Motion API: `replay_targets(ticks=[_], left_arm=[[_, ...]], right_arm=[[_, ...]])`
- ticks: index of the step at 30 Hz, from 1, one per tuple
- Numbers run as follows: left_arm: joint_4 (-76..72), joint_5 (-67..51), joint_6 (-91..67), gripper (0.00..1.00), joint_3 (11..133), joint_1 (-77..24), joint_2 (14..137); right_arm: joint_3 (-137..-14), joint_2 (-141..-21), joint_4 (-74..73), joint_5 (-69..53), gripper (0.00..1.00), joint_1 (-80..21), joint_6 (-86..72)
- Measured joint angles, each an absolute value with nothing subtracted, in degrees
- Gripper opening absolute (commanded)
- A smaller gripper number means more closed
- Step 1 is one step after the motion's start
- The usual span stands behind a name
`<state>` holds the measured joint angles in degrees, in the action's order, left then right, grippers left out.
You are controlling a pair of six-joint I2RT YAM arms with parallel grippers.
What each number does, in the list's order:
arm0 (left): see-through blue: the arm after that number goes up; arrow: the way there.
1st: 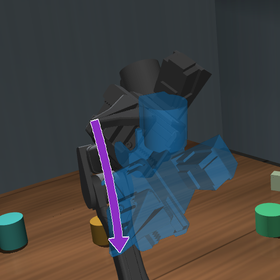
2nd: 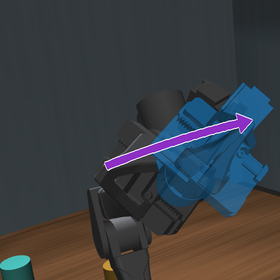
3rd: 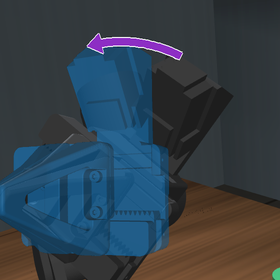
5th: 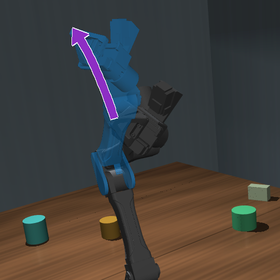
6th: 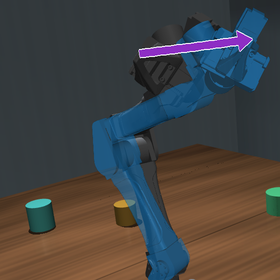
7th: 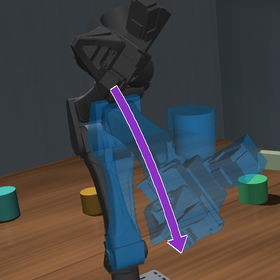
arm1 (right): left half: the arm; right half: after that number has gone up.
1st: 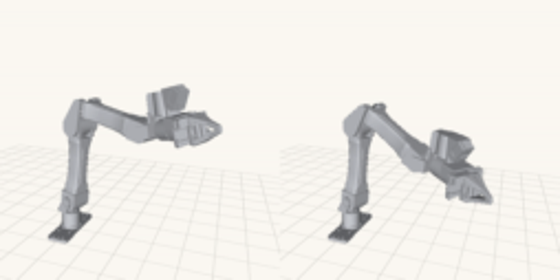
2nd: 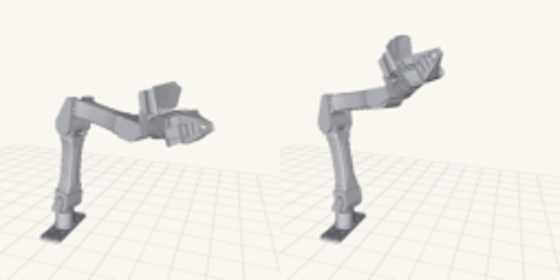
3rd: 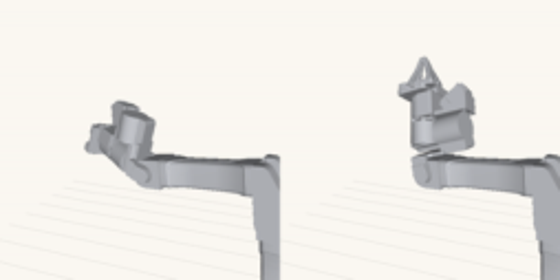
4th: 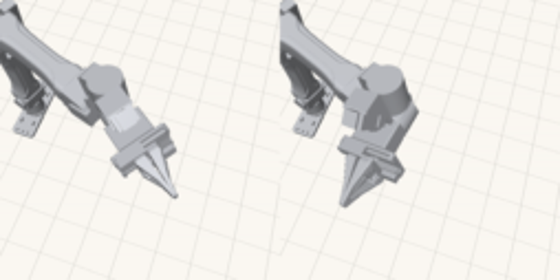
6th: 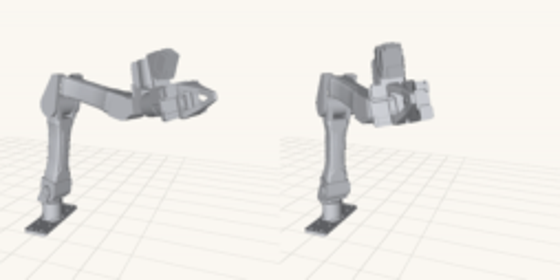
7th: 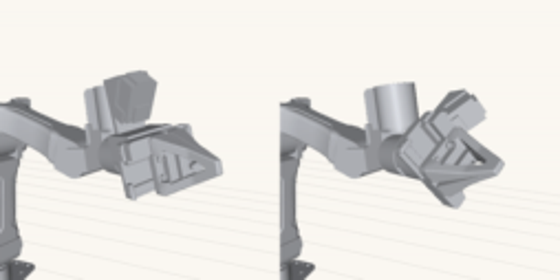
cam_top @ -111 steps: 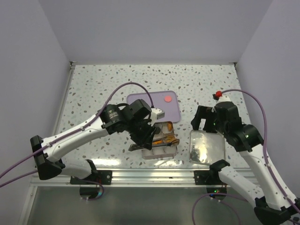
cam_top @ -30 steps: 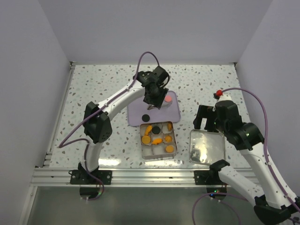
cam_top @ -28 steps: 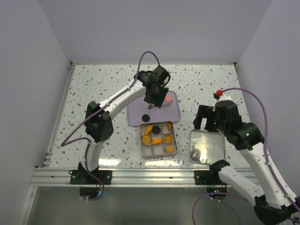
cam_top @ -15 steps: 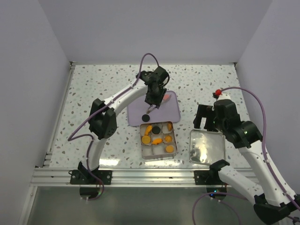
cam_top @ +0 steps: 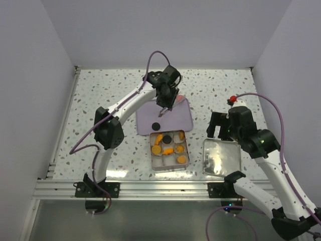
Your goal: Pack the cookies
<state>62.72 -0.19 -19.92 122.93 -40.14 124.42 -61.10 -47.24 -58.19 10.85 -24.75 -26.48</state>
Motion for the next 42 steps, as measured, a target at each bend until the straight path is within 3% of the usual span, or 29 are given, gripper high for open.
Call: replay_targets(ticks=[7, 15, 23, 29, 42], left_arm=[[63.5, -2.0, -19.9, 0.28, 119.5, -40.1, 115.0], [64.7, -5.1, -21.6, 0.29, 98.7, -42.4, 89.6], [65.5, -6.1, -27.7, 0.28, 83.3, -52.5, 74.7], [65.6, -8.5, -32.5, 0.26, 73.1, -53.9, 63.4], [64.3, -12.4, -36.9, 0.29, 63.8, -58.3, 59.4]], right_arm=[[-61.1, -47.6, -57.5, 10.7, 0.99, -24.8, -26.0], [-61.1, -48.5, -56.4, 10.2, 0.99, -24.8, -25.6], [-60.6, -48.7, -55.7, 9.3, 0.99, -24.8, -25.7], [-59.0, -47.8, -55.7, 8.8, 0.99, -24.8, -26.2], [-57.6, -44.8, -56.4, 8.0, 0.99, -24.8, -27.7]])
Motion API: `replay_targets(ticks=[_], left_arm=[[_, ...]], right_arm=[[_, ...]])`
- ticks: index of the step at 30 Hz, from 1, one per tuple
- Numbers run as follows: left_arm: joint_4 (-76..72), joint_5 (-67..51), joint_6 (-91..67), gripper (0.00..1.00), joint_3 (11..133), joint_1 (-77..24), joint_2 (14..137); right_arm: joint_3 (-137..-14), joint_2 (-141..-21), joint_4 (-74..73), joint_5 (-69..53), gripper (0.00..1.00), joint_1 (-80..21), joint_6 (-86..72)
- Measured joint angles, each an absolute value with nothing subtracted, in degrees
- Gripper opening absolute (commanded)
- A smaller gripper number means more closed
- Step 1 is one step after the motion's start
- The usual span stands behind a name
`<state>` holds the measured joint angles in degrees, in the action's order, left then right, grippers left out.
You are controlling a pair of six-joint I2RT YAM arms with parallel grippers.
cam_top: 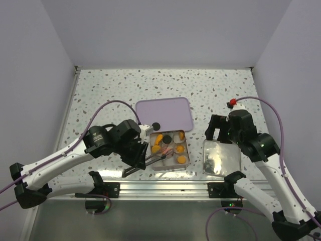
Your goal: Pack the cookies
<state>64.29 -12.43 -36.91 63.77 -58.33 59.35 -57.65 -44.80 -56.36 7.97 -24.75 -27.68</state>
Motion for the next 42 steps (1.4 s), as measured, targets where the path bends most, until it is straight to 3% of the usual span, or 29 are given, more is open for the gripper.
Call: replay_targets(ticks=[19, 42], left_arm=[[62.2, -12.9, -36.8, 0.44, 61.9, -59.7, 62.3], [62.6, -8.6, -35.7, 0.48, 66.5, -59.7, 65.7]], right_arm=[[-57.6, -43.4, -57.3, 8.1, 0.99, -24.8, -28.9], [-57.6, -43.3, -57.9, 8.3, 0.99, -24.8, -29.2]])
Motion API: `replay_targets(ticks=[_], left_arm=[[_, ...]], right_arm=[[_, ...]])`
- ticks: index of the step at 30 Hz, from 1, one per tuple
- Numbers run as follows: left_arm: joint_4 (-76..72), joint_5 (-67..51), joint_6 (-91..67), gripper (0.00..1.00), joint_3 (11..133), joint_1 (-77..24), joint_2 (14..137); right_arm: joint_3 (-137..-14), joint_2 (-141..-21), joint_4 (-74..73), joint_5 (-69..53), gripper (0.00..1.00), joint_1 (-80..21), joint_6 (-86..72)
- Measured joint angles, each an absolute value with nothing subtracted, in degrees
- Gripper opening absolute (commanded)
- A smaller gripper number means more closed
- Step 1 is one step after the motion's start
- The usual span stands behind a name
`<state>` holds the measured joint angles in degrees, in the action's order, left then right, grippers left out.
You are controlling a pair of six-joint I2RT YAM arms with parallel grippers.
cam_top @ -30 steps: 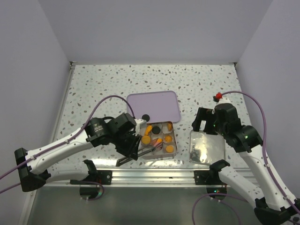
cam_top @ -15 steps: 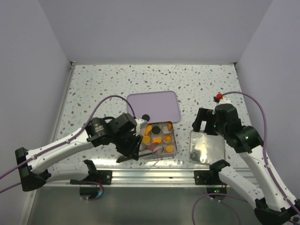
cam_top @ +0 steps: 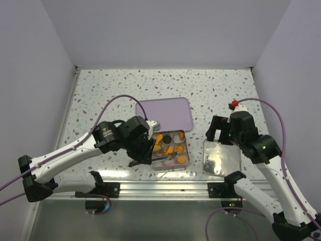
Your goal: Pack the cookies
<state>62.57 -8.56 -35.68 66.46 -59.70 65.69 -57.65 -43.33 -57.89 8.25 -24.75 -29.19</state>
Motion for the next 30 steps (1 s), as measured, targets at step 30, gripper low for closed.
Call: replay_targets(ticks=[30], left_arm=[[70.5, 9.7, -32.1, 0.49, 94.5, -46.6, 91.9]], right_arm=[[-57.1, -45.1, -56.8, 8.2, 0.99, -24.8, -29.2]])
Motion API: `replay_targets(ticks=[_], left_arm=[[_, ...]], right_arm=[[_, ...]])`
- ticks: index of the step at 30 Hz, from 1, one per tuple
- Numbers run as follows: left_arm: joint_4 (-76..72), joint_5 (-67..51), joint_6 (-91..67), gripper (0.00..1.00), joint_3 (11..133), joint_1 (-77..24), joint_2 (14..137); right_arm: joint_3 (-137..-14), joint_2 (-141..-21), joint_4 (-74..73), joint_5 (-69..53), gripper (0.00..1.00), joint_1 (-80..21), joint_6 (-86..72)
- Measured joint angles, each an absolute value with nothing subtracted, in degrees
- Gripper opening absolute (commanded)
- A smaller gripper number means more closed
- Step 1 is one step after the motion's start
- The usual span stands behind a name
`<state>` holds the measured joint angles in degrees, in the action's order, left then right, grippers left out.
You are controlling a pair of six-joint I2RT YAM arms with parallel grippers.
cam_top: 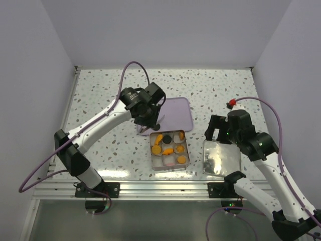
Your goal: Pack the cookies
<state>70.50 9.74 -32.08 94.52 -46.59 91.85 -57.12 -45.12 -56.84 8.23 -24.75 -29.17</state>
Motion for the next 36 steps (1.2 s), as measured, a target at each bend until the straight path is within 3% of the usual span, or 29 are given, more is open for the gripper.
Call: replay_targets(ticks=[22, 36], left_arm=[[71.5, 10.9, -31.9, 0.56, 95.5, -46.2, 98.6], [71.1, 8.1, -32.1, 0.53, 90.1, -46.0, 98.6]], right_arm=[[-56.5, -46.8, -55.6, 8.1, 0.99, -24.8, -27.4], [-56.0, -46.8, -55.2, 8.0, 0.99, -24.8, -27.4]])
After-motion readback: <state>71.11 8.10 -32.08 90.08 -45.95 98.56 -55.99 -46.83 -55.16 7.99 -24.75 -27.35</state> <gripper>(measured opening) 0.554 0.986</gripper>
